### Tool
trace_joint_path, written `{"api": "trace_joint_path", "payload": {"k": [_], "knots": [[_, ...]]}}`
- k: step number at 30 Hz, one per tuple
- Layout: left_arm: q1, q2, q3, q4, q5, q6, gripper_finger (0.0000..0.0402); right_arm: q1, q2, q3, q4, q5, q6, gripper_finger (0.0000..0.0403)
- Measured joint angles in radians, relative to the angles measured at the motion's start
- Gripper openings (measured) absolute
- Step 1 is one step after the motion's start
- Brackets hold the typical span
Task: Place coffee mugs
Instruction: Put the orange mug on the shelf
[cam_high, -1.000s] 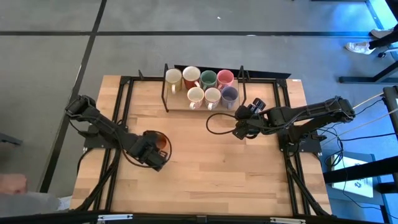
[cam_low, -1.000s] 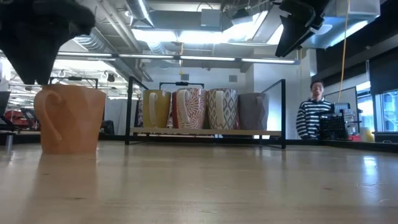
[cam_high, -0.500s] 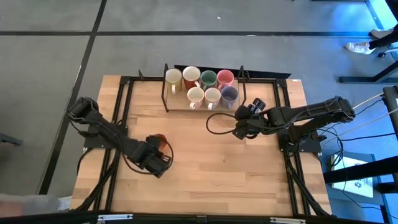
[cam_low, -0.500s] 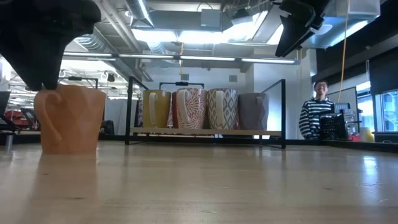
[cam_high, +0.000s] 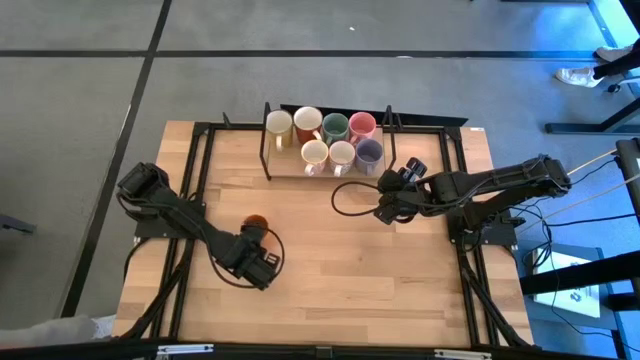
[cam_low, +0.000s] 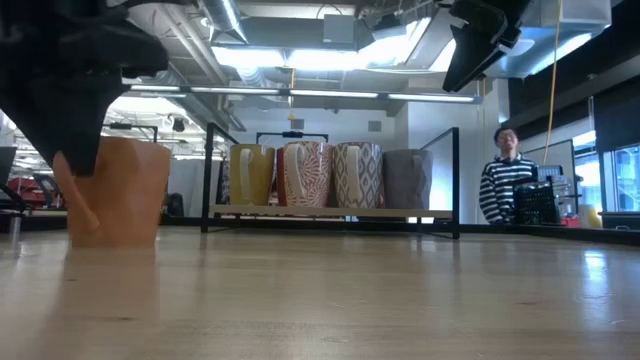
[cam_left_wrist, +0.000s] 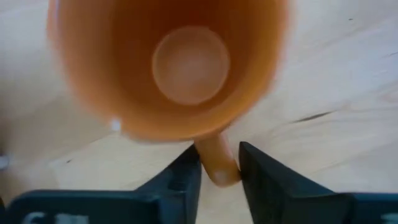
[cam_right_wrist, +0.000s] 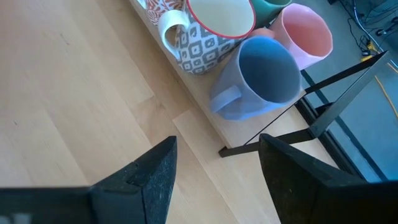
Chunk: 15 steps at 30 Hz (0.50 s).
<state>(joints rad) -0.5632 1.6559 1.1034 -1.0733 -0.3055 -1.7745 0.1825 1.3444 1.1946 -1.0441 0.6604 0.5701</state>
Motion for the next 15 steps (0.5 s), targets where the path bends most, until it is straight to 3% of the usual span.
{"api": "trace_joint_path", "payload": {"k": [4, 10, 15], "knots": [[0.007, 0.004, 0.000, 0.001, -0.045, 0.009, 0.0046, 0.000, 0.000, 0.000, 0.004, -0.008, 0.000, 0.0214], [0.063, -0.021, 0.001, -0.003, -0.069, 0.109, 0.0044, 0.000, 0.000, 0.000, 0.004, -0.009, 0.000, 0.0214], [0.156, -0.096, 0.005, -0.003, -0.188, 0.188, 0.0044, 0.000, 0.000, 0.000, 0.004, -0.010, 0.000, 0.0214]]}}
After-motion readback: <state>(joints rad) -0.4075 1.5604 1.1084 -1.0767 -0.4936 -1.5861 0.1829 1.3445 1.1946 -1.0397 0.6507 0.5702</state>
